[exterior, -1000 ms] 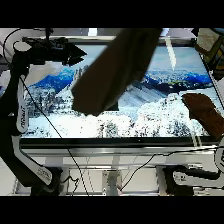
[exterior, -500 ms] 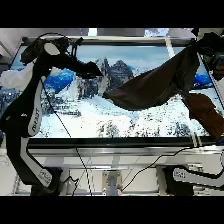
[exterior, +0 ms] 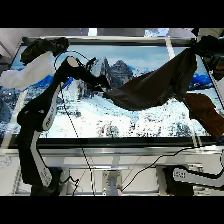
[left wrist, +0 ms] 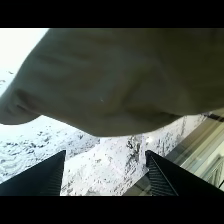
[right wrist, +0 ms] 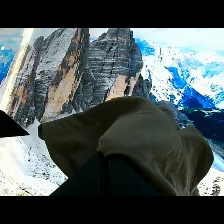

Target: Fold the shirts.

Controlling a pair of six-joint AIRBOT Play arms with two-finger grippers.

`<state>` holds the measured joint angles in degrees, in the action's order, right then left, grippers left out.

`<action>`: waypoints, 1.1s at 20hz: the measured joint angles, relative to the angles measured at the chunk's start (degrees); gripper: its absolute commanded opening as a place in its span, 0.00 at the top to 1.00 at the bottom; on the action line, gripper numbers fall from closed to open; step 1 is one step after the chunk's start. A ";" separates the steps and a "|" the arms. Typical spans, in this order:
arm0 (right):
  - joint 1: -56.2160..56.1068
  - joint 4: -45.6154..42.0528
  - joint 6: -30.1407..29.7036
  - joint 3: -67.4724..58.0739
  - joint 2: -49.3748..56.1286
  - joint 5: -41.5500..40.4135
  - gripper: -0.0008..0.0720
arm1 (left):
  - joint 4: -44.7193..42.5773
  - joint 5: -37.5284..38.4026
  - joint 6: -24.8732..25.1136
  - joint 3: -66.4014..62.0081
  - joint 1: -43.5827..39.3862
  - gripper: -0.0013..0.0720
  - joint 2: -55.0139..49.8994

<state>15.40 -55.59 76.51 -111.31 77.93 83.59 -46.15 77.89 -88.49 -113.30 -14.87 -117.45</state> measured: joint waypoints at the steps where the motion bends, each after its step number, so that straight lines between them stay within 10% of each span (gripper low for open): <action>1: 0.00 0.00 0.00 0.00 0.00 0.00 0.96 | -0.09 -0.26 -0.46 0.02 -0.09 0.18 -1.05; 22: -0.04 0.09 -0.09 0.00 0.00 -0.39 0.95 | -11.26 -11.47 1.97 -0.09 -0.61 0.20 -6.51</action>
<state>15.35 -55.51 76.42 -111.31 77.93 83.20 -57.41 66.41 -86.52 -113.38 -15.49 -123.96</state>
